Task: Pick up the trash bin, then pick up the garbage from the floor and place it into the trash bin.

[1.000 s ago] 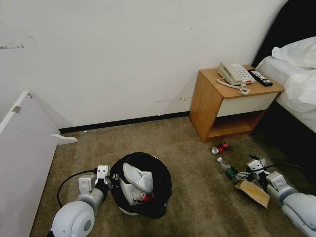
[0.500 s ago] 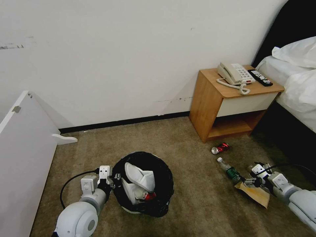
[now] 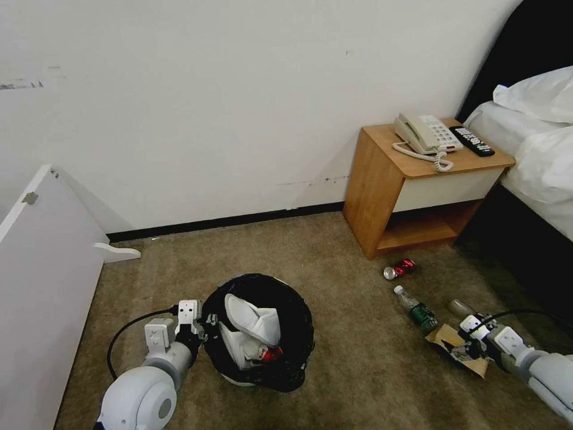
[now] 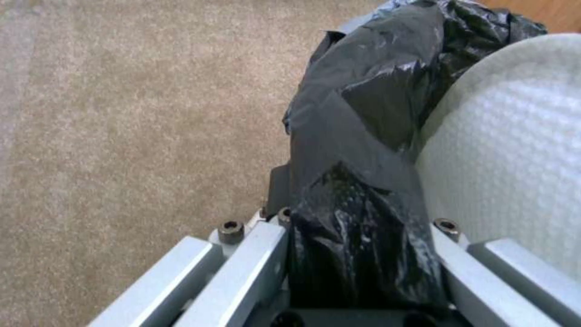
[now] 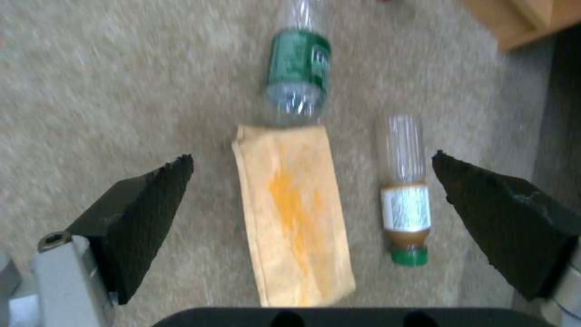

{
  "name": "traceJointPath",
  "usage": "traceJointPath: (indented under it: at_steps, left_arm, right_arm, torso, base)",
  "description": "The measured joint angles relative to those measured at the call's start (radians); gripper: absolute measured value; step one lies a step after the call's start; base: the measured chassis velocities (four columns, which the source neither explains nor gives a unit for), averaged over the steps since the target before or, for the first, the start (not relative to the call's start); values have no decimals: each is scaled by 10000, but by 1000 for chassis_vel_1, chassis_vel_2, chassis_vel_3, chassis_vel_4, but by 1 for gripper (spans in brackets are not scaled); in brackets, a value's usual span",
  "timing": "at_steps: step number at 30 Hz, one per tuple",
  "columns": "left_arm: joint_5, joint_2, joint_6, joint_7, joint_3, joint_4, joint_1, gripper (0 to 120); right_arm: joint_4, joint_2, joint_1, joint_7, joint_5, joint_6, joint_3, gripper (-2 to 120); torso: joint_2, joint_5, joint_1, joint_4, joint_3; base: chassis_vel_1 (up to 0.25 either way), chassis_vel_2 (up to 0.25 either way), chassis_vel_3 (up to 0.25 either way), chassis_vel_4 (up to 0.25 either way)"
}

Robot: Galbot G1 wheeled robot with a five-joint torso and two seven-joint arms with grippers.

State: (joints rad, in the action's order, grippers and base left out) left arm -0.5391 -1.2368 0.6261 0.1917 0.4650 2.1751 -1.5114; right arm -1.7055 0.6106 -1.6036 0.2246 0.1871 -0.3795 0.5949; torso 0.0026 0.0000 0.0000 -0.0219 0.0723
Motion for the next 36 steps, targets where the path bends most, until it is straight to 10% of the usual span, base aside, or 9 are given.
traceJointPath:
  at_steps: [36]
  left_arm:
    - [50, 42, -145, -15, -81, -69, -46, 4]
  right_arm:
    - [3178, 2062, 1388, -235, -1829, 1308, -820, 100]
  torso:
    - [1, -1, 0, -1, 0]
  base:
    - [0, 0, 0, 0]
